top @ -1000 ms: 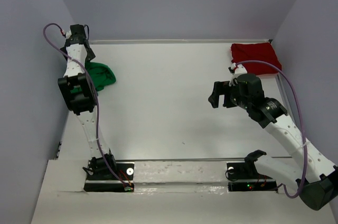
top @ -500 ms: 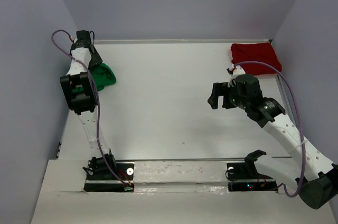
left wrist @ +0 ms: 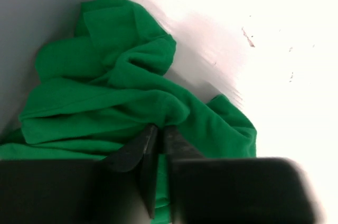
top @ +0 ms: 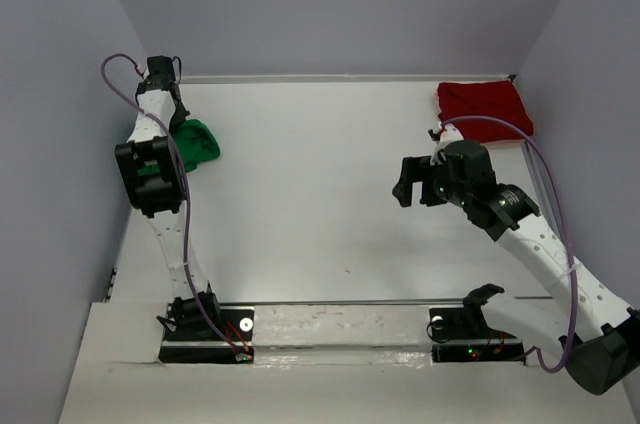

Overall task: Fold and stack the t-shirts
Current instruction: Grab the tshirt from the pile, then move the tshirt to the center of the board

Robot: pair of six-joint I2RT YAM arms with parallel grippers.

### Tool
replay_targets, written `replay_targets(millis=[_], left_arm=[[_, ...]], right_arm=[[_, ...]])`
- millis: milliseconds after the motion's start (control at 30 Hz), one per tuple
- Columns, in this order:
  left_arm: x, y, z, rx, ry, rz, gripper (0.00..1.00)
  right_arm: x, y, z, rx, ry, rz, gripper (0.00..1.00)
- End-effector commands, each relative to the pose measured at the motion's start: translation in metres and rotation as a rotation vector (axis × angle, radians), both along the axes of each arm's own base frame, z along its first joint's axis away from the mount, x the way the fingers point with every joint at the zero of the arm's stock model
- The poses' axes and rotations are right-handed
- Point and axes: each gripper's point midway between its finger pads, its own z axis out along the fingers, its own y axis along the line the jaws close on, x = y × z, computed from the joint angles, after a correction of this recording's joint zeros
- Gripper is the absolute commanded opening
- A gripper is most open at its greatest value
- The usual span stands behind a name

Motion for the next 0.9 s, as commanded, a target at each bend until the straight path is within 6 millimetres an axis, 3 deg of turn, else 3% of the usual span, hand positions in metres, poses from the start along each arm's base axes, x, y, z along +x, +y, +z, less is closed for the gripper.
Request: replay_targets(millis=[0, 133, 233, 300, 400, 433, 567, 600, 633, 667, 733, 800, 867], left_arm=[[0.000, 0.002, 0.037, 0.030, -0.055, 0.011, 0.00], [-0.003, 0.004, 0.043, 0.035, -0.059, 0.020, 0.00], [-0.003, -0.001, 0.059, 0.035, -0.075, 0.018, 0.00], [-0.003, -0.013, 0.087, 0.047, -0.130, -0.009, 0.00], [-0.005, -0.045, 0.141, 0.050, -0.245, -0.114, 0.00], [-0.012, -0.072, 0.174, 0.070, -0.302, -0.198, 0.00], [-0.032, -0.143, 0.248, 0.112, -0.473, -0.403, 0.00], [-0.048, -0.170, 0.279, 0.094, -0.556, -0.473, 0.00], [-0.056, -0.180, 0.292, 0.085, -0.590, -0.507, 0.00], [-0.071, -0.197, 0.321, 0.065, -0.667, -0.569, 0.00], [-0.096, -0.219, 0.360, 0.035, -0.767, -0.665, 0.00], [-0.120, -0.228, 0.395, 0.035, -0.853, -0.719, 0.00], [-0.144, -0.247, 0.421, 0.023, -0.937, -0.848, 0.00]], right_arm=[[0.003, 0.006, 0.002, 0.018, -0.019, 0.016, 0.99], [0.003, 0.006, 0.003, 0.020, -0.023, 0.016, 0.99], [0.001, 0.012, -0.002, 0.031, 0.000, 0.039, 0.99], [0.002, 0.014, -0.008, 0.033, 0.019, 0.043, 0.99], [0.003, 0.017, -0.013, 0.031, 0.041, 0.048, 0.98], [0.003, 0.017, -0.015, 0.032, 0.047, 0.045, 0.98], [0.008, 0.013, -0.013, 0.022, 0.027, 0.016, 0.98], [0.008, 0.013, -0.012, 0.021, 0.026, 0.014, 0.98], [0.008, 0.013, -0.012, 0.019, 0.027, 0.015, 0.98], [0.009, 0.013, -0.011, 0.021, 0.023, 0.015, 0.98], [0.008, 0.016, -0.014, 0.019, 0.029, 0.023, 0.98], [0.011, 0.010, -0.019, -0.002, 0.033, -0.011, 0.98], [0.011, 0.005, -0.027, -0.029, 0.054, -0.034, 0.98]])
